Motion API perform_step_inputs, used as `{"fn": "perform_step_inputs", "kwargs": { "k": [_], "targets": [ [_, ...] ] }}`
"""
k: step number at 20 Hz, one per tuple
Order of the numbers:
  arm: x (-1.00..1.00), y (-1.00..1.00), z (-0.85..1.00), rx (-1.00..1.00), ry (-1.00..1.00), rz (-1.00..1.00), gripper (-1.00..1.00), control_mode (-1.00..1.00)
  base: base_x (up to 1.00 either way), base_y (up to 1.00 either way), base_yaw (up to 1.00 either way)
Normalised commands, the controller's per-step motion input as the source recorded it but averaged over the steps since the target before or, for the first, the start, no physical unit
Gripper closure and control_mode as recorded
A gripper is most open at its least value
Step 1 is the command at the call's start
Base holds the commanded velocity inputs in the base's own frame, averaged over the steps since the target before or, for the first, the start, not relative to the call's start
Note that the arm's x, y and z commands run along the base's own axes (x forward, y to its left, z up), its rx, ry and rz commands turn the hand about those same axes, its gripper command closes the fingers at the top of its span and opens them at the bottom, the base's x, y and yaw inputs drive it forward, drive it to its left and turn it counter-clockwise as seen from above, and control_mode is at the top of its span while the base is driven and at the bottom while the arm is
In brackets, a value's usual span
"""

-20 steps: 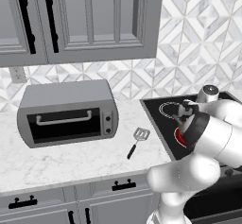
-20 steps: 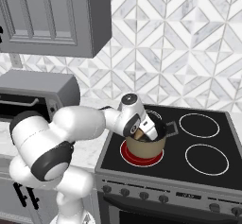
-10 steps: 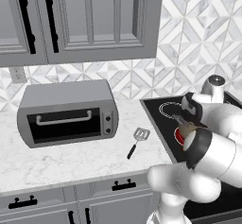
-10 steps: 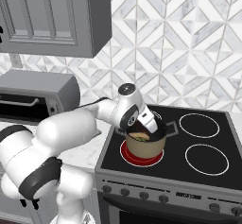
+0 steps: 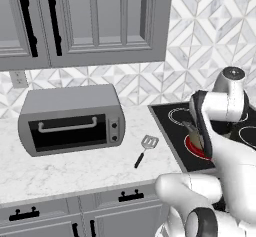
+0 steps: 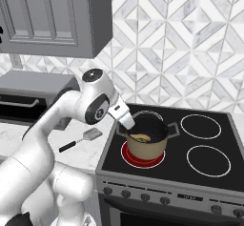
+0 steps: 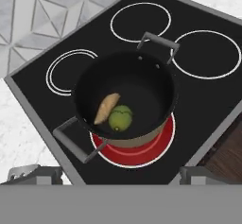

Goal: Put the sweet potato and lime in the pot. Retrieve the spatula and lightly stir the vegetables in the pot.

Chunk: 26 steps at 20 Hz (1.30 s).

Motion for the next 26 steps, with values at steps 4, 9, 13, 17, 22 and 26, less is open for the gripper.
{"fn": "perform_step_inputs", "kwargs": {
  "k": [4, 9, 13, 17, 22, 26],
  "targets": [
    [-0.68, 1.0, 0.1, -0.11, 0.0, 0.0, -1.0, -1.0, 0.0, 0.0, 0.0],
    [-0.38, 1.0, 0.0, -0.12, 0.01, 0.0, -1.0, -1.0, 0.0, 0.0, 0.0],
    [-0.03, 1.0, 0.0, -0.04, 0.0, 0.0, -1.0, -1.0, 0.0, 0.0, 0.0],
    [0.03, 1.0, -0.1, 0.0, 0.0, 0.0, -1.0, -1.0, 0.0, 0.0, 0.0],
    [0.09, 0.95, -0.19, 0.0, 0.0, -0.04, -1.0, -1.0, 0.0, 0.0, 0.0],
    [0.0, 0.82, -0.28, -0.01, 0.0, -0.15, -1.0, -1.0, 0.0, 0.0, 0.0]
  ]
}}
